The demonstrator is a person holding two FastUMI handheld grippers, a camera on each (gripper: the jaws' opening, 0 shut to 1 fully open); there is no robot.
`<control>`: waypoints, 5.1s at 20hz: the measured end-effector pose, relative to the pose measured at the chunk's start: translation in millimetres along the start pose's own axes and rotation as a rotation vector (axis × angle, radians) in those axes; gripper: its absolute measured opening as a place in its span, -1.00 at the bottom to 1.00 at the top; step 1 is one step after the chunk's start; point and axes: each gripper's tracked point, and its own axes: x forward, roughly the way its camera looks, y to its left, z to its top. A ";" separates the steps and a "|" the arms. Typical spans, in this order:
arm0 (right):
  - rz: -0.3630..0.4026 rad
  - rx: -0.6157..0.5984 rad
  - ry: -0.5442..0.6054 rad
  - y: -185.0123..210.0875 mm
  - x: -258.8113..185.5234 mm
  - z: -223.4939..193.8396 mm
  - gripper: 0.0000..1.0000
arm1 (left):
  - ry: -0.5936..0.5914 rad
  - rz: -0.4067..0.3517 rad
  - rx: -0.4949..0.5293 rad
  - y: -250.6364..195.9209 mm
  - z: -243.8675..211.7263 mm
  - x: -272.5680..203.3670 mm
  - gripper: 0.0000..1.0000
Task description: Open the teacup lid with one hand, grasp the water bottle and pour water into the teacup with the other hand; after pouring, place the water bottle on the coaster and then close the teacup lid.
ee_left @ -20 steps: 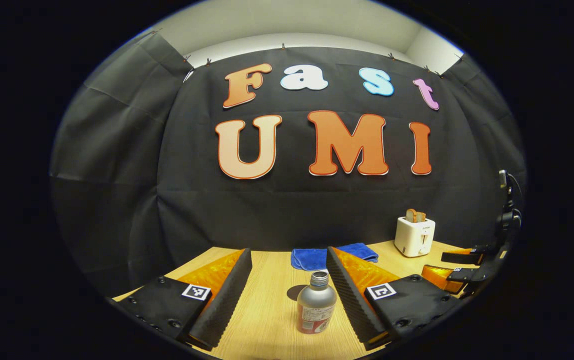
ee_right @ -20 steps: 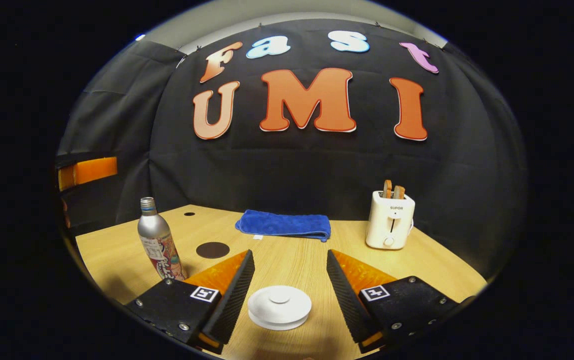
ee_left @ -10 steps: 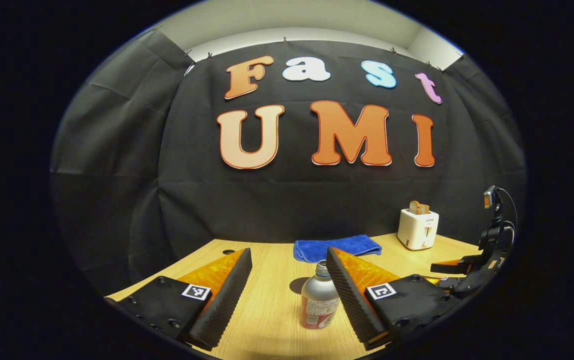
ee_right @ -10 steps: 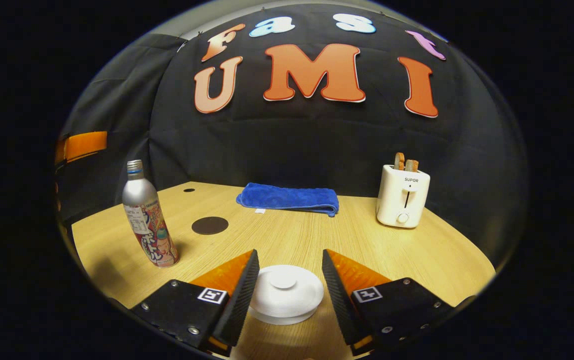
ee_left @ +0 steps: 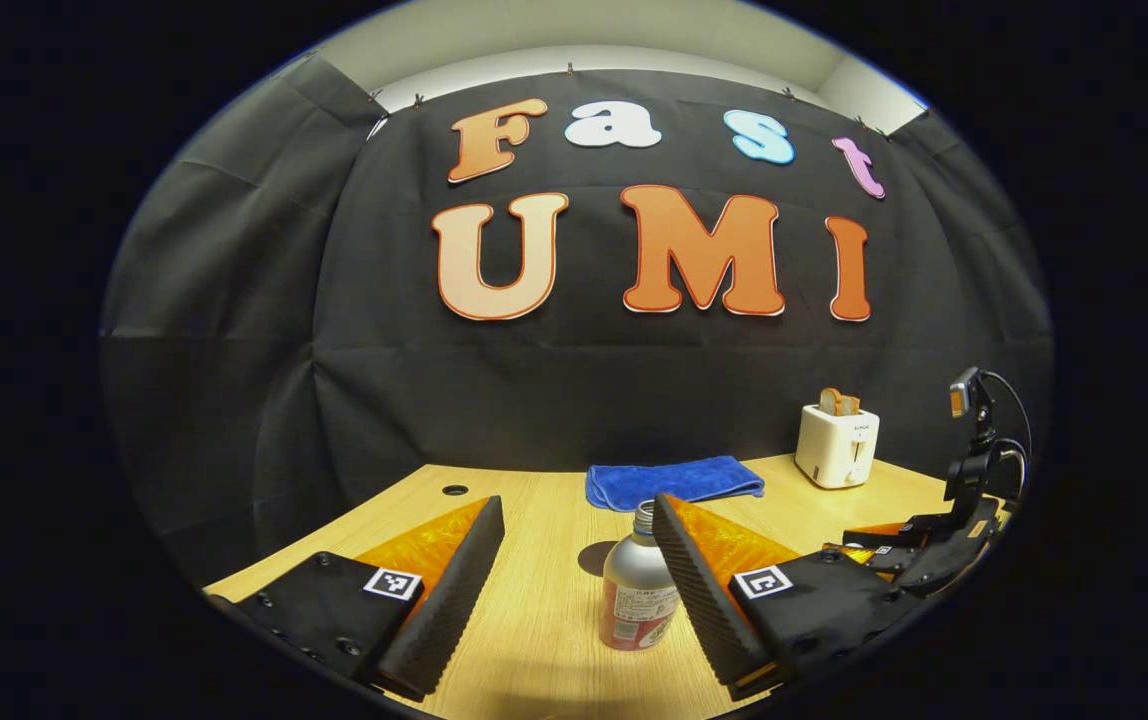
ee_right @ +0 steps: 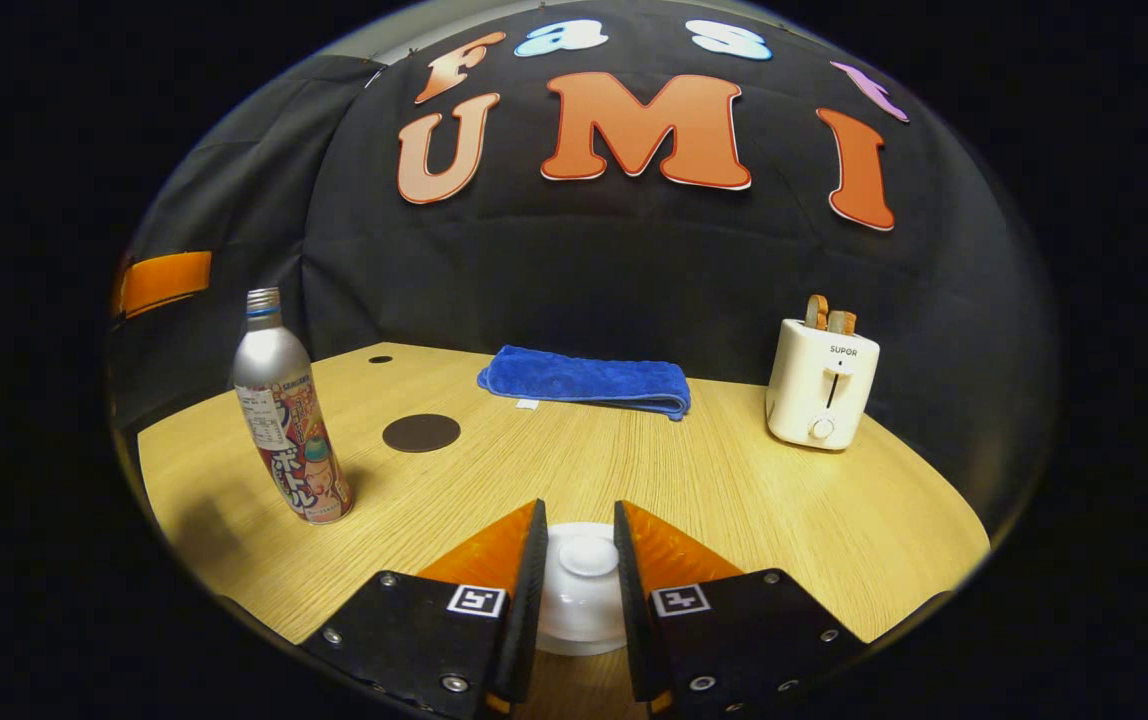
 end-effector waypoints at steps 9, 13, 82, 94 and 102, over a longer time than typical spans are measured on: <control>0.001 0.034 0.011 -2.1 -0.1 -0.2 -0.58 | 0.042 -0.085 0.008 -24.3 -22.4 3.9 0.95; 0.001 0.036 -0.003 -3.0 -3.5 5.7 -0.58 | 0.036 -0.114 0.018 -32.2 -26.0 2.9 0.95; -0.172 0.095 -0.237 -143.9 -96.7 65.6 -0.58 | 0.066 -0.195 1.356 -130.1 -108.6 79.2 0.70; -0.155 0.088 -0.242 -140.8 -96.1 64.1 -0.58 | -0.008 -0.223 1.582 -136.0 -100.9 78.5 0.69; -0.158 0.086 -0.239 -142.8 -96.2 62.8 -0.58 | -0.055 -0.240 1.704 -140.4 -92.6 78.8 0.66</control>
